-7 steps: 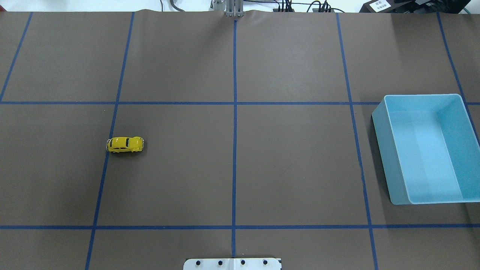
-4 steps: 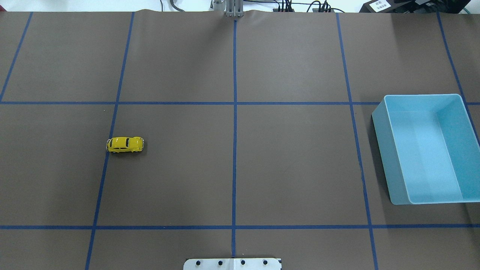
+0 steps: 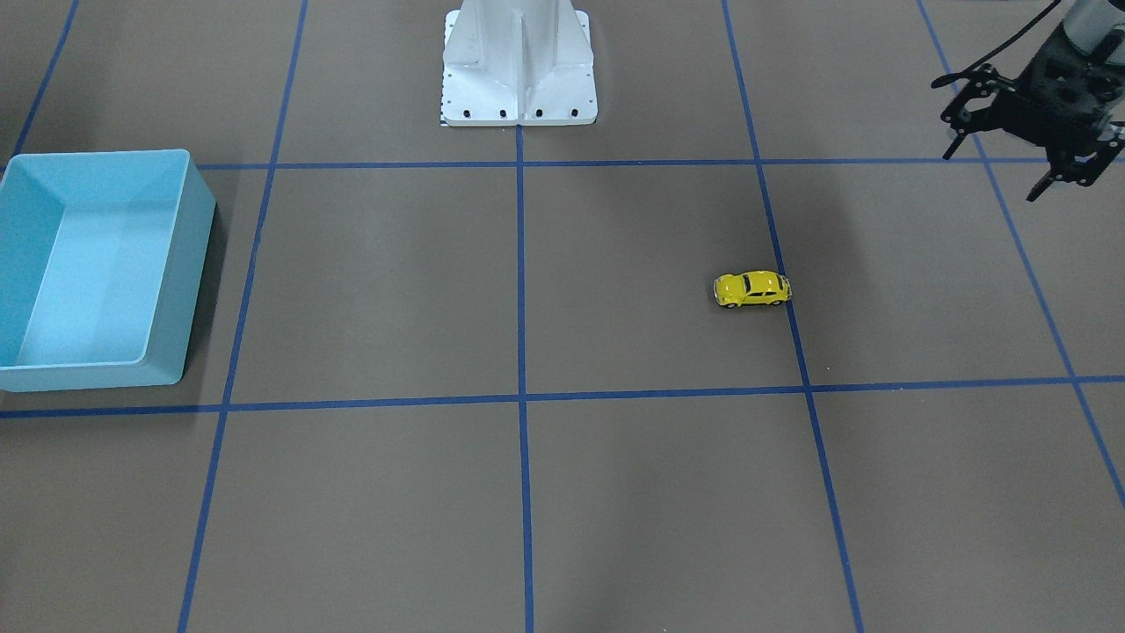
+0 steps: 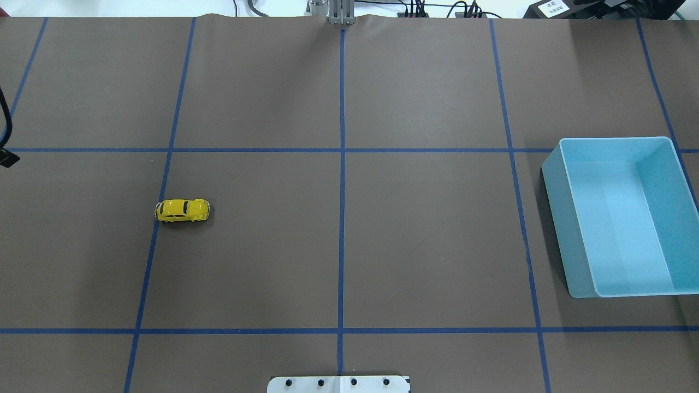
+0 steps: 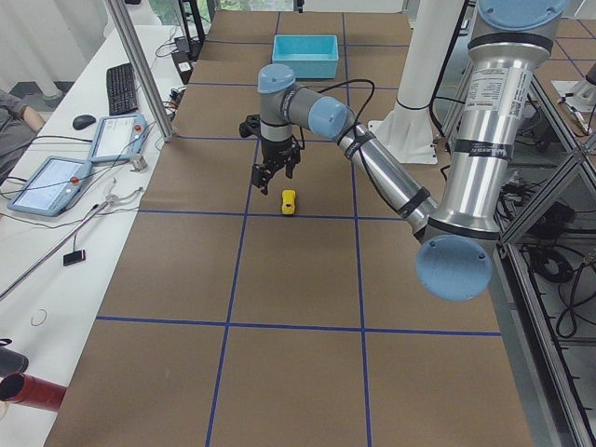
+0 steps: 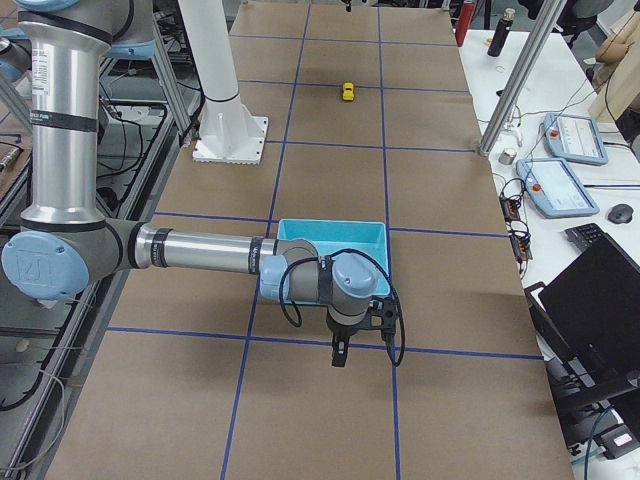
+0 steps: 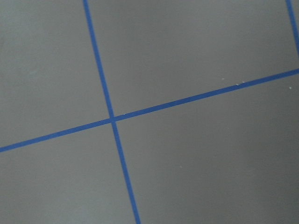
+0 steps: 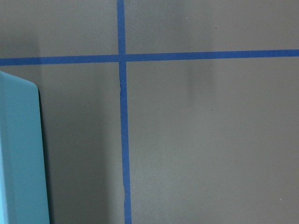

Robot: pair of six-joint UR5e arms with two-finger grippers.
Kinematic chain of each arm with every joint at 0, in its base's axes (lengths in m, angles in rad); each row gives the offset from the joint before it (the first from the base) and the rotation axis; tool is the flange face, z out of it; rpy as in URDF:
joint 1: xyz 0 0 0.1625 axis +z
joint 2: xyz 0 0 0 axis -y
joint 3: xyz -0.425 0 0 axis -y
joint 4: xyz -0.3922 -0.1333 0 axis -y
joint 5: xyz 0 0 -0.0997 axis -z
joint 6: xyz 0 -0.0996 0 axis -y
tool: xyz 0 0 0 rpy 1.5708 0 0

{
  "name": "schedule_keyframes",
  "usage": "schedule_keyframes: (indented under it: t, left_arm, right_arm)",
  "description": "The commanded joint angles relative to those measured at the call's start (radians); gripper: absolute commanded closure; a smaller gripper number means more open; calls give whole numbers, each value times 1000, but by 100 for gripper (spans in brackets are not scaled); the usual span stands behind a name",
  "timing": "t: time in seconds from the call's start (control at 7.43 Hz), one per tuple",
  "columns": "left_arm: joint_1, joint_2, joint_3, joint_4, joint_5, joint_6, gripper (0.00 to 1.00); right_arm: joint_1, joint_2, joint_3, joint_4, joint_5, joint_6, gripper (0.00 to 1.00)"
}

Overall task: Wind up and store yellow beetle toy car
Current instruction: 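Reach the left gripper down over the yellow beetle toy car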

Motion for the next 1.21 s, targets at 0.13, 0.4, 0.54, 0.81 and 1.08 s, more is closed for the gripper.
schedule_keyframes:
  t: [0.13,0.4,0.54,0.81,1.08]
  left_arm:
    - [128,-95,-13,-9,121,15,0]
    - [238,-106,-12,-11,165,122,0]
    - [264,-114,-4,-15,164,184,0]
    - [271,-129,106,-154,159,307,0]
    - [272,-134,160,-244,150,337,0]
  right_arm:
    - [1,0,-11,1,1,-2,0]
    - [1,0,-11,1,1,-7,0]
    - [1,0,-11,1,1,-5,0]
    - [1,0,-11,1,4,-5,0]
    - [1,0,-10,1,5,-5,0]
